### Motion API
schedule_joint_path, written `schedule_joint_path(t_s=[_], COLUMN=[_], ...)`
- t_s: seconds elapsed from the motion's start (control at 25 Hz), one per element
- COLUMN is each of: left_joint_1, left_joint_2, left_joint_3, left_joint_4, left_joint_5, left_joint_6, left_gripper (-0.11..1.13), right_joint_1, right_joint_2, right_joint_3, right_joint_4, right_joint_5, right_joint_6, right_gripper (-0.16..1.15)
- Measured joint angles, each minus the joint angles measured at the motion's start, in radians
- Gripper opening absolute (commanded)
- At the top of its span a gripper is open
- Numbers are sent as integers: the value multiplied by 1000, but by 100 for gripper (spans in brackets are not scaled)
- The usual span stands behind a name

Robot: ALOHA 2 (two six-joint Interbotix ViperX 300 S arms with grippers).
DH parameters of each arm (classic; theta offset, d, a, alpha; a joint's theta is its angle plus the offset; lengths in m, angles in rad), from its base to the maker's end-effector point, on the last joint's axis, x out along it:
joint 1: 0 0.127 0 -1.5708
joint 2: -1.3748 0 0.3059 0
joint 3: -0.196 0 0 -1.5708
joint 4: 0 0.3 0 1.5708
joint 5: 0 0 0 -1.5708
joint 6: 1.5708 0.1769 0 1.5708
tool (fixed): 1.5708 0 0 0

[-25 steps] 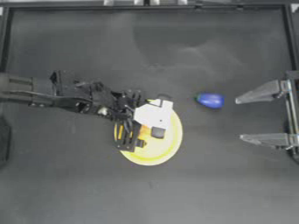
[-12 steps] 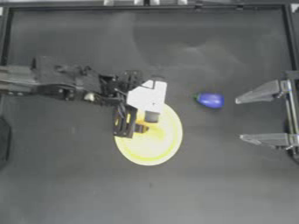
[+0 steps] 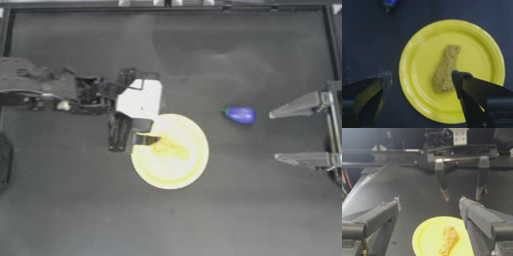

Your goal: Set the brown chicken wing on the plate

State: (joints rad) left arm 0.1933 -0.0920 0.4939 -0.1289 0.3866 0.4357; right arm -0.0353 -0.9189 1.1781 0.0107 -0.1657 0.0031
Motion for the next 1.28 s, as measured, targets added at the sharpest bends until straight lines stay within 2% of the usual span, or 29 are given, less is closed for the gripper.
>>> schedule_joint_path(t_s=[0.4,0.8,1.28], left_joint_1=[-11,-21,-41], left_joint_2=[-195,-321,-457], left_joint_3=[155,281,374], left_joint_4=[-55,-147,-186], left_joint_5=[-150,-245,-322], left_joint_6=[-2,2,-5], left_gripper=[101,101,101], right_joint_1=[-18,-37,-37], right_joint_2=[0,-5,-6], right_joint_3=[0,0,0], right_joint_4=[0,0,0], right_joint_5=[0,3,3], right_joint_6=[0,0,0], right_gripper=[100,100,100])
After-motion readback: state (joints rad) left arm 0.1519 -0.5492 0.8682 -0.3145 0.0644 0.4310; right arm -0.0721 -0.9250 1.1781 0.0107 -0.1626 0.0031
